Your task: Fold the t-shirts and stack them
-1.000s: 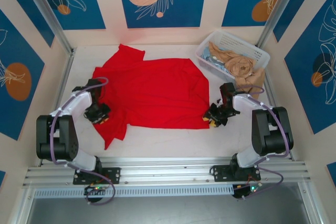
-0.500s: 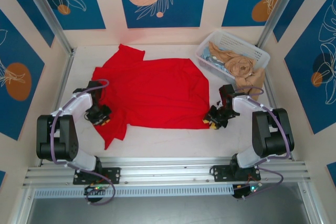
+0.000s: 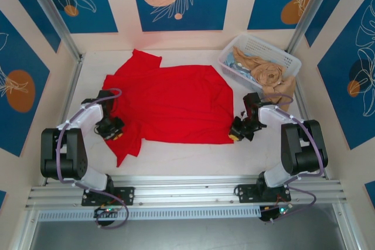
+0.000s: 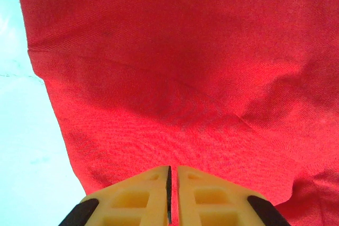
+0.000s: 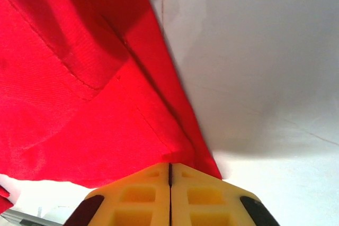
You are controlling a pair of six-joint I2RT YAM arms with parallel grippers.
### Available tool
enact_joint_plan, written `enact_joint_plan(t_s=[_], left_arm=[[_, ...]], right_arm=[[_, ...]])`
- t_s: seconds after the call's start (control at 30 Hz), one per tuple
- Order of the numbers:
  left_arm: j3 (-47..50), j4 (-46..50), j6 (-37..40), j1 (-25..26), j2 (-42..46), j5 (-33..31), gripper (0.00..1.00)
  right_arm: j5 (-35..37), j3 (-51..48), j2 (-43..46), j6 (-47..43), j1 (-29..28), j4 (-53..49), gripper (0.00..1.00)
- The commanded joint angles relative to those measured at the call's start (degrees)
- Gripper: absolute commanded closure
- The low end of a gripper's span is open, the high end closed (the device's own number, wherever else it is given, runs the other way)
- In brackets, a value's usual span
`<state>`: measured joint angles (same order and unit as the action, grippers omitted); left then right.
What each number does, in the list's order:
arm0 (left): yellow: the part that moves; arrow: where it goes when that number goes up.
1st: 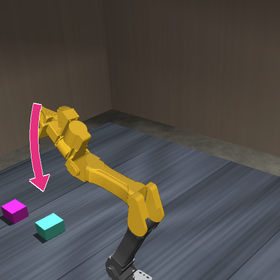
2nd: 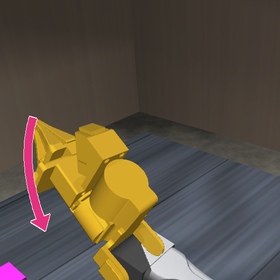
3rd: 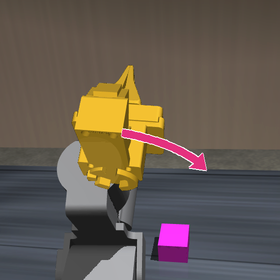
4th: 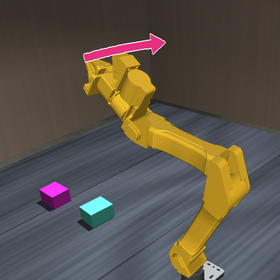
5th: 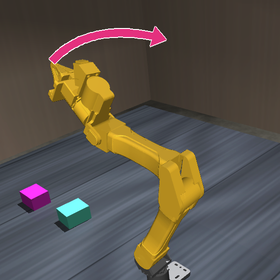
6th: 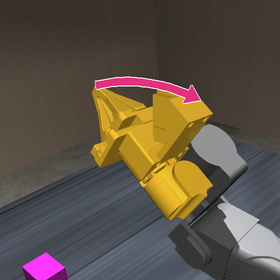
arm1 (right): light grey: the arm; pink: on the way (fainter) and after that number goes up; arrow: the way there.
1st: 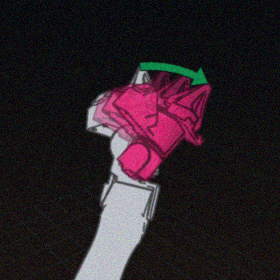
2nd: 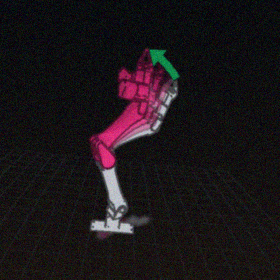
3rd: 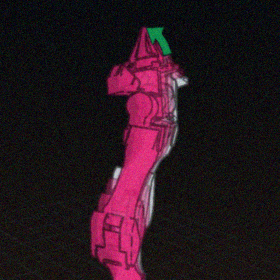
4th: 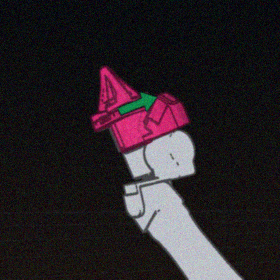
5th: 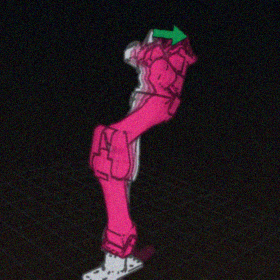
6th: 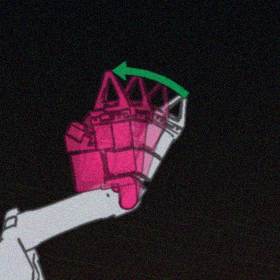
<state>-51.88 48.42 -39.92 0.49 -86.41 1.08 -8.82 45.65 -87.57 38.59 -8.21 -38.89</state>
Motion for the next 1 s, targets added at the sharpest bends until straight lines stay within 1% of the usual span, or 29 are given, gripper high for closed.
enact_joint_plan(t_s=[0.0,0.07,0.17,0.3,0.4,0.43,0.5,0.63,0.7,0.9,0.97], left_arm=[[0.5,0.6,0.9,-0.3,0.4,0.4,0.88],[0.5,0.5,0.9,-0.3,0.6,0.5,0.88],[0.4,0.4,0.9,-0.3,0.7,0.6,0.89],[0.3,0.5,0.9,-0.3,0.6,0.8,0.88],[0.1,0.6,1.0,-0.3,0.7,0.9,0.89],[0.1,0.6,1.0,-0.3,0.8,0.9,0.89],[0.1,0.7,1.0,-0.3,0.9,0.9,0.89],[0.1,0.7,1.0,-0.3,0.9,0.9,0.89],[0.1,0.6,1.0,-0.3,0.9,0.9,0.89],[0.4,0.5,1.1,-0.3,0.5,0.7,0.90],[0.5,0.5,1.1,-0.3,0.4,0.4,0.90]], right_arm=[[1.7,0.6,1.2,-0.4,-0.5,-3.1,0.85],[2.5,0.1,1.5,-0.5,-0.6,-3.2,0.77],[2.1,-0.3,0.8,-0.7,-0.6,-1.7,0.70],[1.4,-0.2,-0.8,-0.8,-0.6,-0.2,0.67],[0.1,0.0,-1.3,-0.5,-0.8,0.6,0.67],[0.0,0.0,-1.2,-0.4,-1.1,0.7,0.68],[-0.1,0.6,-0.8,0.1,-1.3,0.5,0.72],[-0.5,0.9,-0.5,0.3,-1.6,-0.1,0.76],[-0.2,0.4,0.1,0.4,-1.6,-0.3,0.84],[1.4,0.4,2.0,-0.1,-2.0,-2.4,0.98],[2.3,0.4,3.9,-0.4,-2.1,-3.8,1.00]])
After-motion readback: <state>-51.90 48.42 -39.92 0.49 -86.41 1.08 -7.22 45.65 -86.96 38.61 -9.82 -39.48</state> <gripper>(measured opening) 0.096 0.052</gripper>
